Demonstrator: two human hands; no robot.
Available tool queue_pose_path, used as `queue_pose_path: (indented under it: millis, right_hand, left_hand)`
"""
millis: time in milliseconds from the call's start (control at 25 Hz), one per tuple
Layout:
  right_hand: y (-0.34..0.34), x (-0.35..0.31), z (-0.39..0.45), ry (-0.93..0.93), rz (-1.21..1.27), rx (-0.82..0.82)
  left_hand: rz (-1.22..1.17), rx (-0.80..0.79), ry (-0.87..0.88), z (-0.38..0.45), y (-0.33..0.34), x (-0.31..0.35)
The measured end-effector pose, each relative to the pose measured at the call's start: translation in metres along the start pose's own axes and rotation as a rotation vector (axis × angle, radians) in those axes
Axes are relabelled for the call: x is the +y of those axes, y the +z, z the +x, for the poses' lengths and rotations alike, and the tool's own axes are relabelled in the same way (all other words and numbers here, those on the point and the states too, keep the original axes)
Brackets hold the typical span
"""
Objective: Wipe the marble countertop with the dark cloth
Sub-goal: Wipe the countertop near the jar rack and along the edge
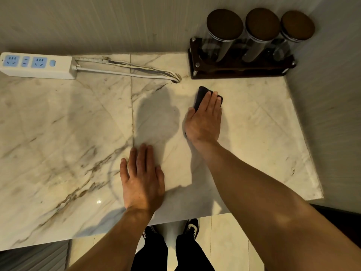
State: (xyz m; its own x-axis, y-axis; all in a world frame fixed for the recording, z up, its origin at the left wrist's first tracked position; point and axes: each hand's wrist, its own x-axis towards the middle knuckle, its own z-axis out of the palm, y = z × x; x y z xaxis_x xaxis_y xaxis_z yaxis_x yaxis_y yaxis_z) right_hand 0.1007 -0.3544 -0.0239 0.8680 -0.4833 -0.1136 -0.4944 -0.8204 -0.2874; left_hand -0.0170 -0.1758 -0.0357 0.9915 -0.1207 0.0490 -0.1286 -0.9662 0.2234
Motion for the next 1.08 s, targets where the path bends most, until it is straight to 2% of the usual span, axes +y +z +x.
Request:
queue_pose_path:
  millis: [360, 560, 760, 960, 1080]
  right_hand:
    - [0.005, 0.024, -0.071, 0.073, 0.059, 0.042]
    - [0.008, 0.038, -0.109, 0.082, 0.085, 0.12]
    - [0.009, 0.052, -0.146, 0.091, 0.069, 0.092]
    - [0.003, 0.071, -0.173, 0.024, 0.031, 0.094]
    - [-0.001, 0.09, -0.18, -0.106, 0.012, 0.07]
  left_hand:
    - [0.021, 0.028, 0.021, 0.0, -0.001, 0.0]
    - [0.007, 0.035, 0.013, -0.003, 0.001, 0.0]
    - [-0.038, 0.043, -0.025, 0.001, -0.002, 0.003]
    - [-0.062, -0.029, 0.084, 0.013, -0.012, 0.048]
    - [-0.116, -0.103, 0.103, 0.014, -0.002, 0.071]
